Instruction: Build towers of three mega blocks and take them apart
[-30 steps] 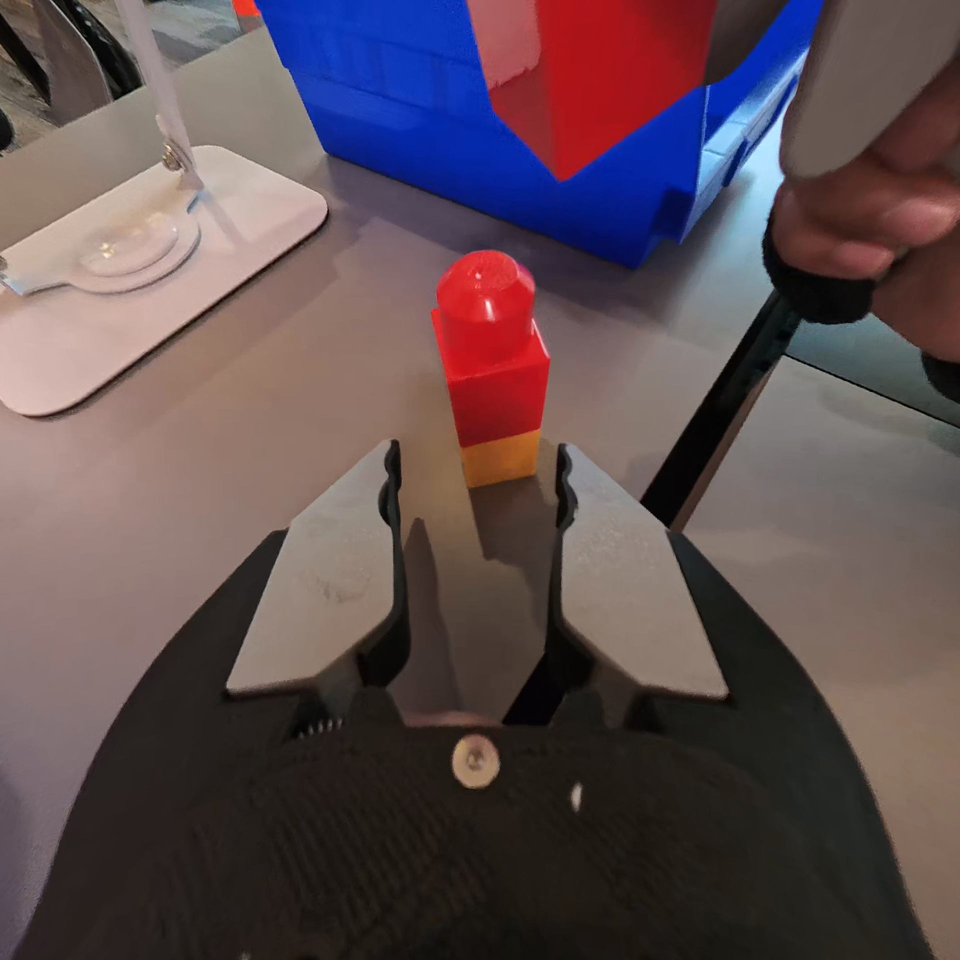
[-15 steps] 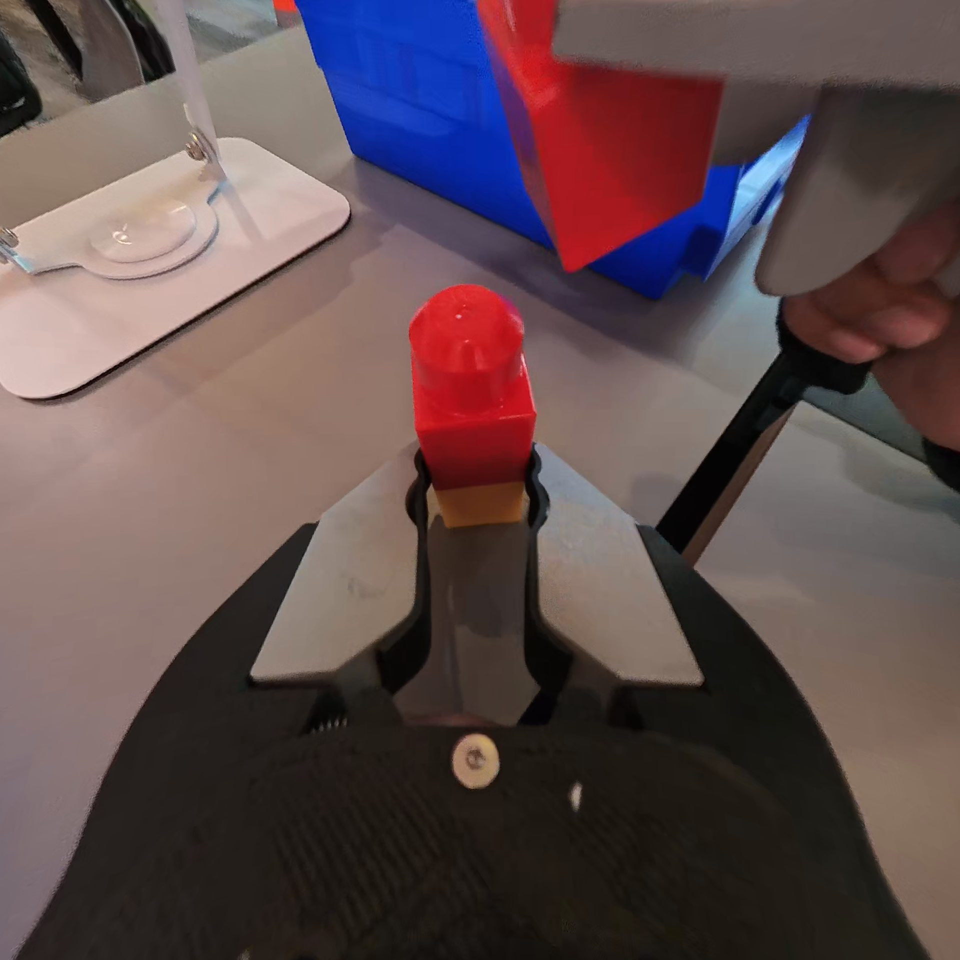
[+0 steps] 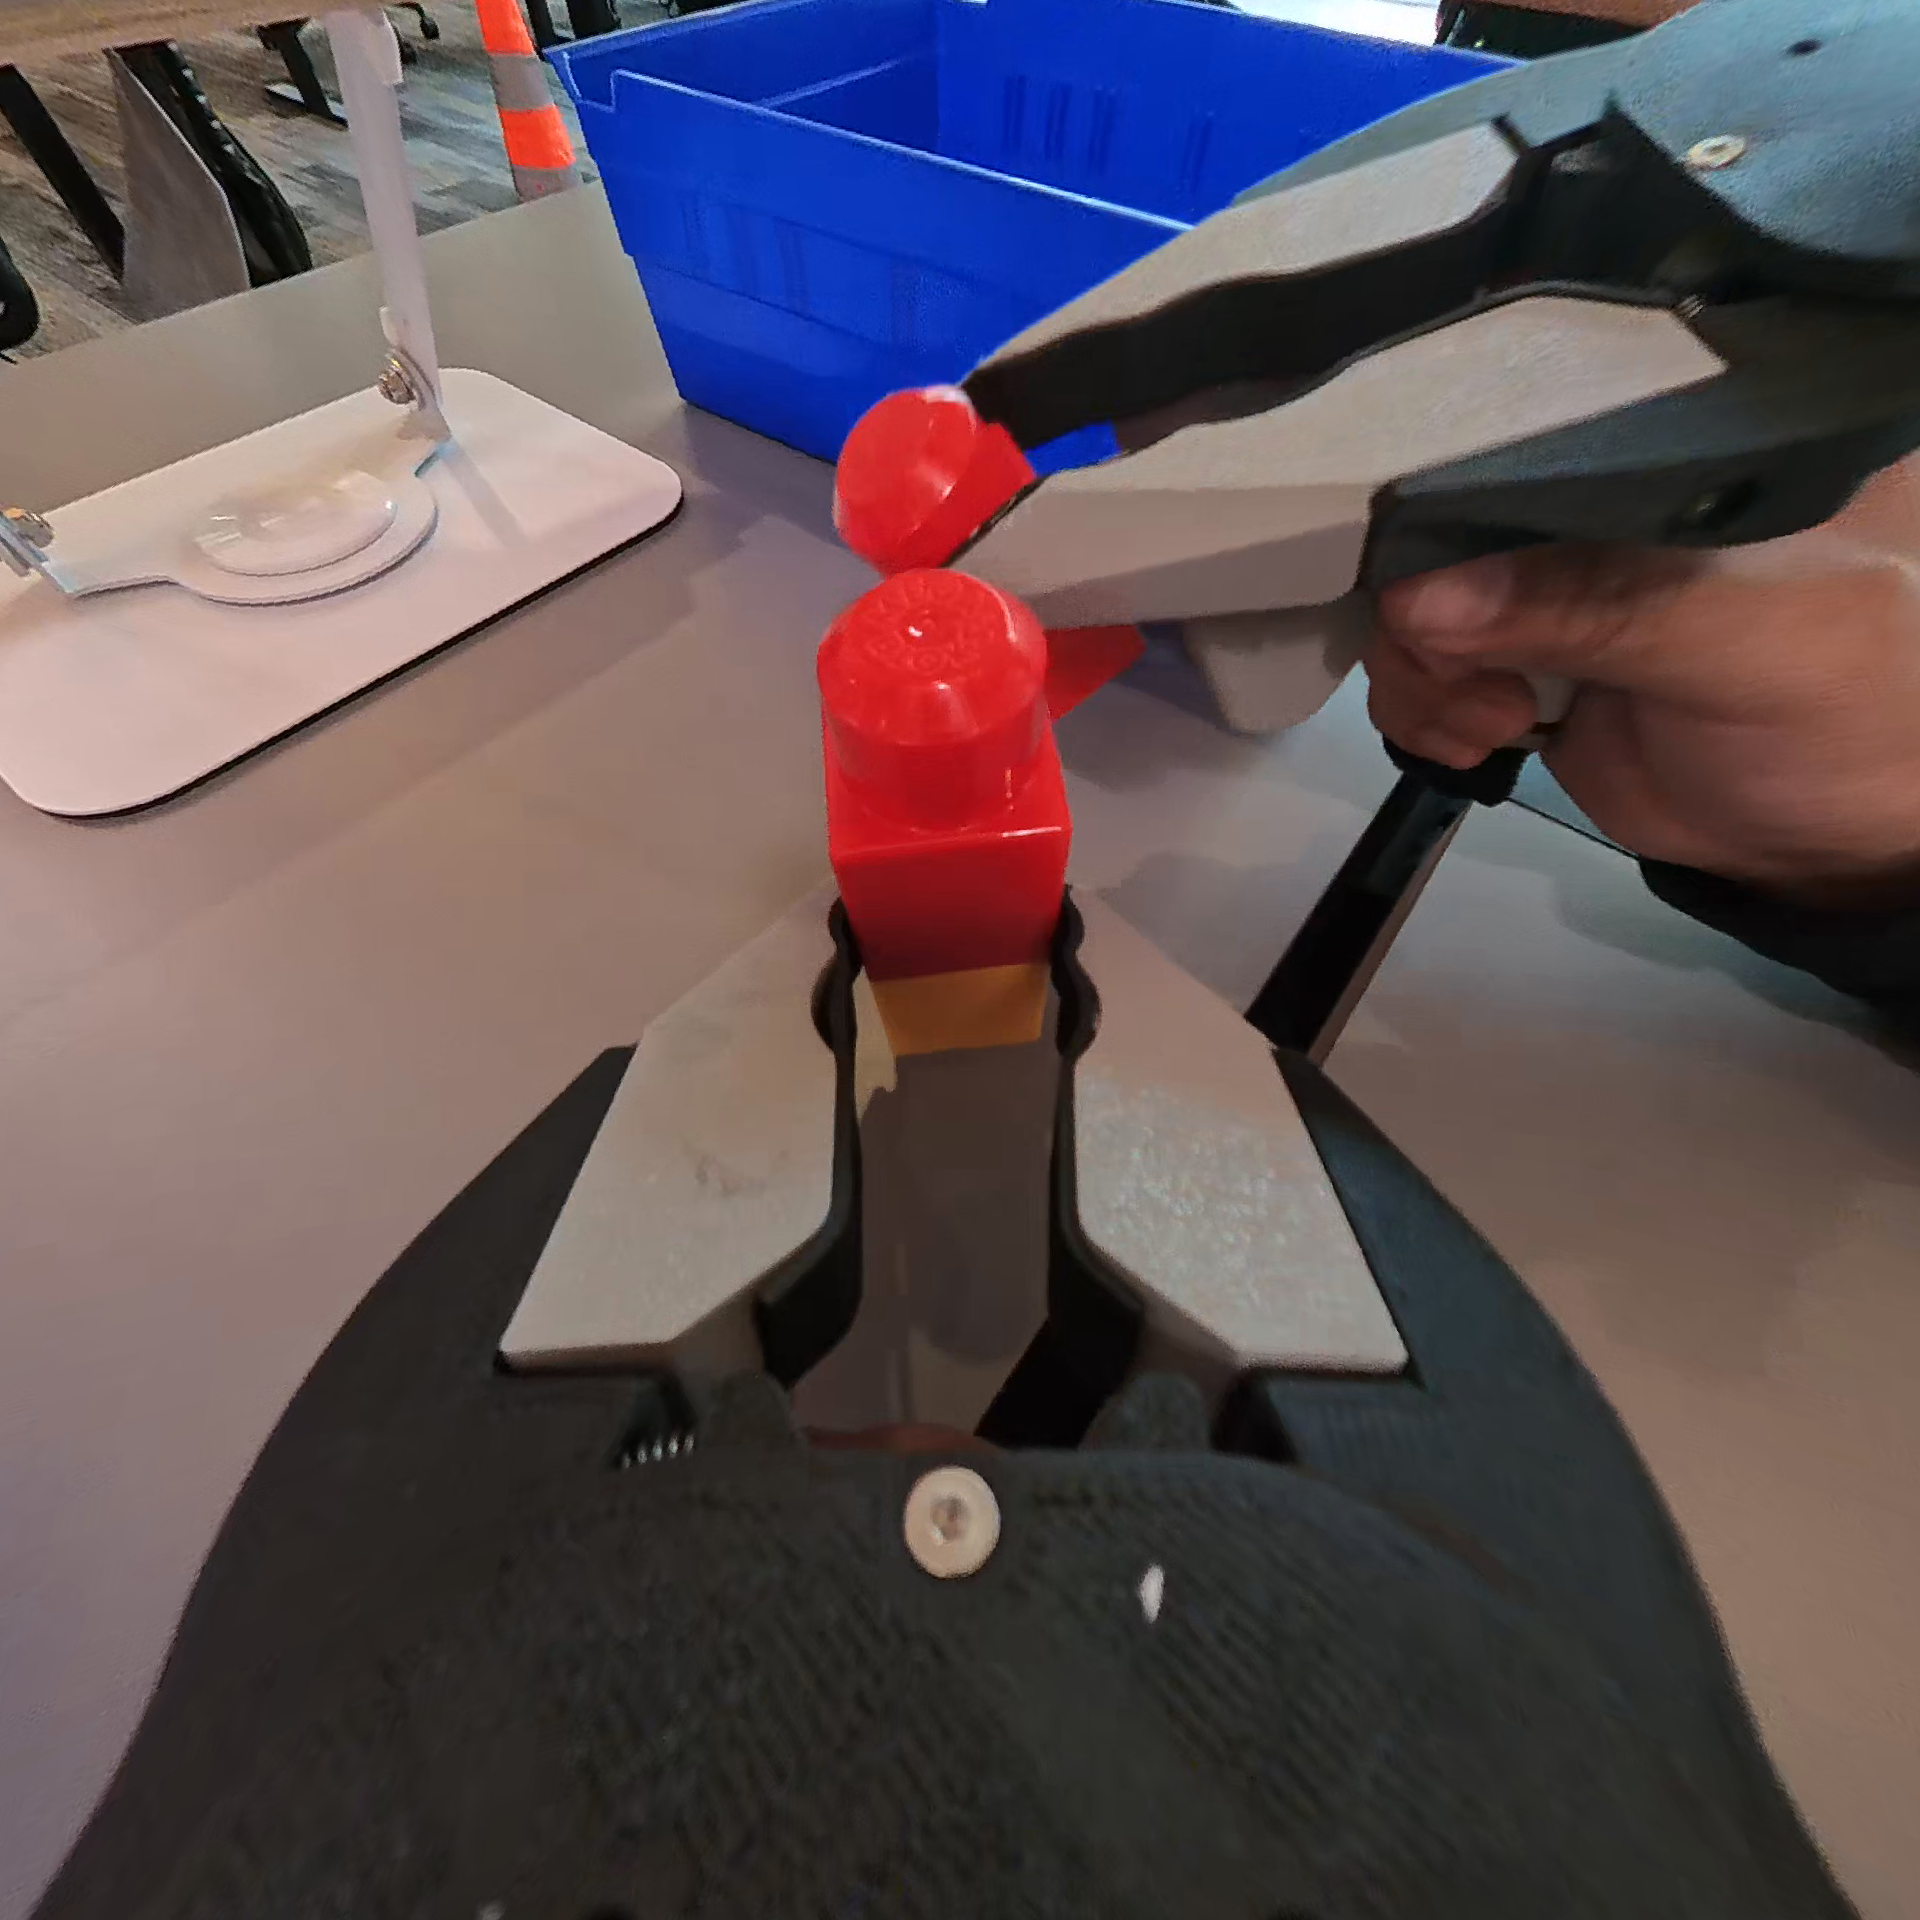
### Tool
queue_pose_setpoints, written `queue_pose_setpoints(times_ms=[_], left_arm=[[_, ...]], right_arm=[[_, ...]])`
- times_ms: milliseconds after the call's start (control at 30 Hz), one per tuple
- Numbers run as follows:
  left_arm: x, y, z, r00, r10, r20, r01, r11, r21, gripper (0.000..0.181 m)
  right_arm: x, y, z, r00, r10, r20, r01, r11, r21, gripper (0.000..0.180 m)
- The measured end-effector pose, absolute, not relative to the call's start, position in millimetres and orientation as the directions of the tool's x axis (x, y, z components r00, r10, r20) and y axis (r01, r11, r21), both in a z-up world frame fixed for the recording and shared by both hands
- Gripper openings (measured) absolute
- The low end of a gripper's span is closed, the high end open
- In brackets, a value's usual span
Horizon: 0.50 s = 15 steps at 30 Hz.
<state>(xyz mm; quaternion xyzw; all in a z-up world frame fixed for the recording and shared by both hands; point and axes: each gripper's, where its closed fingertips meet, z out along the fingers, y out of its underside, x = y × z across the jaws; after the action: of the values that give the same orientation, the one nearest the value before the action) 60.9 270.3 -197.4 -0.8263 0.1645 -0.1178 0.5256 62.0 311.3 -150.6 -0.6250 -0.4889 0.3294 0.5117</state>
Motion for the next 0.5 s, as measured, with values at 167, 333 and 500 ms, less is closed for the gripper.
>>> queue_pose_setpoints(times_ms=[167,333,500], left_arm=[[66.6,264.9,-187.3,0.887,-0.447,0.113,-0.071,-0.374,-0.925,0.034],[67.1,260.2,-182.0,0.862,-0.476,0.175,-0.017,-0.373,-0.928,0.034],[72.3,256.2,-182.7,0.843,-0.509,0.173,-0.035,-0.374,-0.927,0.034]], right_arm=[[58.9,311.5,-168.5,0.289,0.954,0.073,0.348,-0.034,-0.937,0.033],[56.4,309.3,-182.0,0.267,0.963,0.043,0.395,-0.069,-0.916,0.034],[56.2,309.3,-189.6,0.263,0.965,0.016,0.418,-0.099,-0.903,0.034]])
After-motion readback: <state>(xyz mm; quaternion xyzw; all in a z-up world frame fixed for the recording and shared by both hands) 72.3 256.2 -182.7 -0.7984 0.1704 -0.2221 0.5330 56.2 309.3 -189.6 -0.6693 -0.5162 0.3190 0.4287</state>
